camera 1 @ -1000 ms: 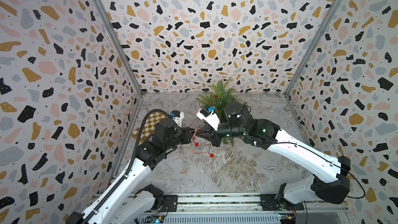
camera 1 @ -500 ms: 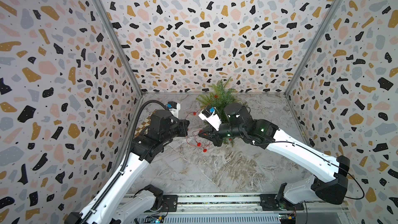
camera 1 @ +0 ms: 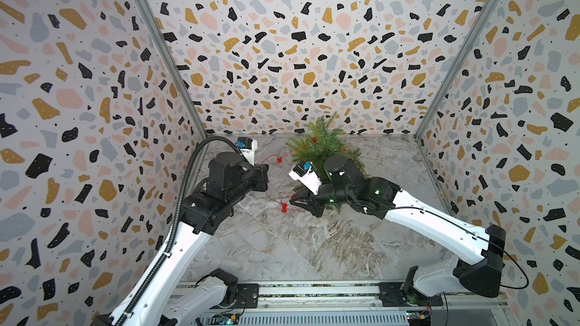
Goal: Remove string lights from the small christmas tree
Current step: Remove the light string from the Christmas tree.
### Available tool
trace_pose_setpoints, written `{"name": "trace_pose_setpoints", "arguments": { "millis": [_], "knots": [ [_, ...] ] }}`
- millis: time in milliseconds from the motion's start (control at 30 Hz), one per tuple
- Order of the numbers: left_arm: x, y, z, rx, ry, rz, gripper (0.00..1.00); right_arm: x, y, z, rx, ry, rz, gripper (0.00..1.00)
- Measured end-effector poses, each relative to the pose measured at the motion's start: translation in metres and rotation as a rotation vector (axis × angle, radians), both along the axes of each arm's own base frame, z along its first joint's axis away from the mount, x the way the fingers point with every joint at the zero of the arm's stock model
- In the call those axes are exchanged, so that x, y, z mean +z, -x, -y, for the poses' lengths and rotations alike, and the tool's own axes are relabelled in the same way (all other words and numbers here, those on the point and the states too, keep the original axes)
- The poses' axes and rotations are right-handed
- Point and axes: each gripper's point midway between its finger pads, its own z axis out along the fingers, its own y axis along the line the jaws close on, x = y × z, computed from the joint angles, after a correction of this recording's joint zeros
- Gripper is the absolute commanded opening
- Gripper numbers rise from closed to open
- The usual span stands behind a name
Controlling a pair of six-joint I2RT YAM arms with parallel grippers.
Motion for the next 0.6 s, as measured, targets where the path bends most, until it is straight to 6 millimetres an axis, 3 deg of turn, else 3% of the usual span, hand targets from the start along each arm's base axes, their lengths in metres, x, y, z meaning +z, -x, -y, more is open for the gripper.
{"name": "trace_pose_setpoints", "arguments": {
  "millis": [267, 467, 600],
  "knots": [
    [0.017, 0.004, -0.002, -0.015, -0.028, 0.029, 0.0, -0.003, 0.006, -0.003, 0.023, 0.004, -0.007, 0.43],
    [0.032, 0.006, -0.008, -0.005, -0.061, 0.067, 0.0, -0.019, 0.012, -0.013, 0.051, 0.037, -0.024, 0.45],
    [0.036, 0.004, -0.01, -0.007, -0.078, 0.071, 0.0, -0.017, 0.009, -0.011, 0.042, 0.041, -0.025, 0.47]
  ]
}}
